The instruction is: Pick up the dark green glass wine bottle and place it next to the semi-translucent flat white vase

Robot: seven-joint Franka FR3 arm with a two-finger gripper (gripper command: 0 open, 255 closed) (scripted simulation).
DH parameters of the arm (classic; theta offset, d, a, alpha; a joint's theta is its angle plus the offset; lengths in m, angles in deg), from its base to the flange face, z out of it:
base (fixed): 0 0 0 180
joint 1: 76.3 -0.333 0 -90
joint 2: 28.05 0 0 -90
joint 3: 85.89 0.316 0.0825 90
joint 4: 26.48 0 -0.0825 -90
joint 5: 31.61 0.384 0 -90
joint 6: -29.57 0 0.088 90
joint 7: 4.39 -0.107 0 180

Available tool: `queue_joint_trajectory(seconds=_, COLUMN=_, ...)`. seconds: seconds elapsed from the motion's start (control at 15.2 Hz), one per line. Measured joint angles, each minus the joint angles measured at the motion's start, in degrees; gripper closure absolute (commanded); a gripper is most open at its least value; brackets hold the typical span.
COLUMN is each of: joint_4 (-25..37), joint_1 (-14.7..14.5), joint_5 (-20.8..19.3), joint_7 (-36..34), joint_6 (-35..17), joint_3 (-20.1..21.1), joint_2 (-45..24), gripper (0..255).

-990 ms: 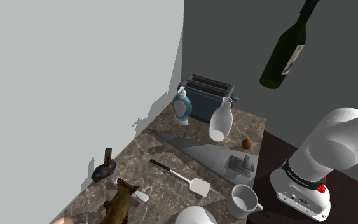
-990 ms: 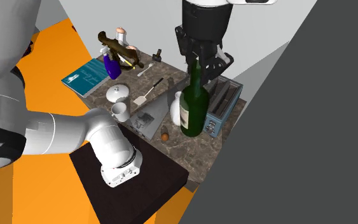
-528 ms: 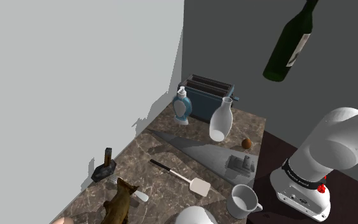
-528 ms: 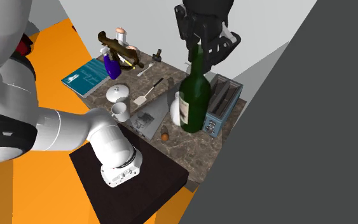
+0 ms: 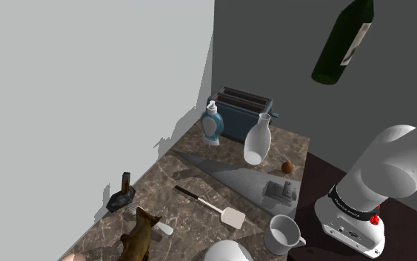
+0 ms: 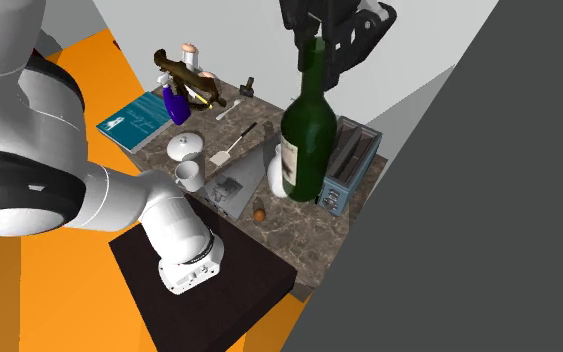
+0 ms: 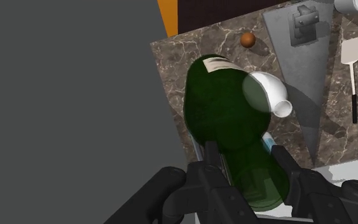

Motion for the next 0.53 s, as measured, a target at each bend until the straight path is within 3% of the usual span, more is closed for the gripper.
queue_joint_trajectory(seconds=0.13, joint_4=4.4, joint_1=-0.2, joint_5=0.5, joint_7=0.6, joint_6=2.3, joint_3=-0.7, joint_2=-2.2, gripper=255)
queue_joint_trajectory(seconds=0.2, joint_4=3.6, joint_1=-0.2, joint_5=0.5, joint_7=-0.3, joint_6=2.2, joint_3=0.1, joint_2=-1.5, gripper=255)
queue_joint_trajectory(seconds=0.53, joint_4=-7.9, joint_1=-0.1, joint_5=1.2, joint_7=-8.2, joint_6=-0.2, joint_3=7.3, joint_2=7.4, gripper=255)
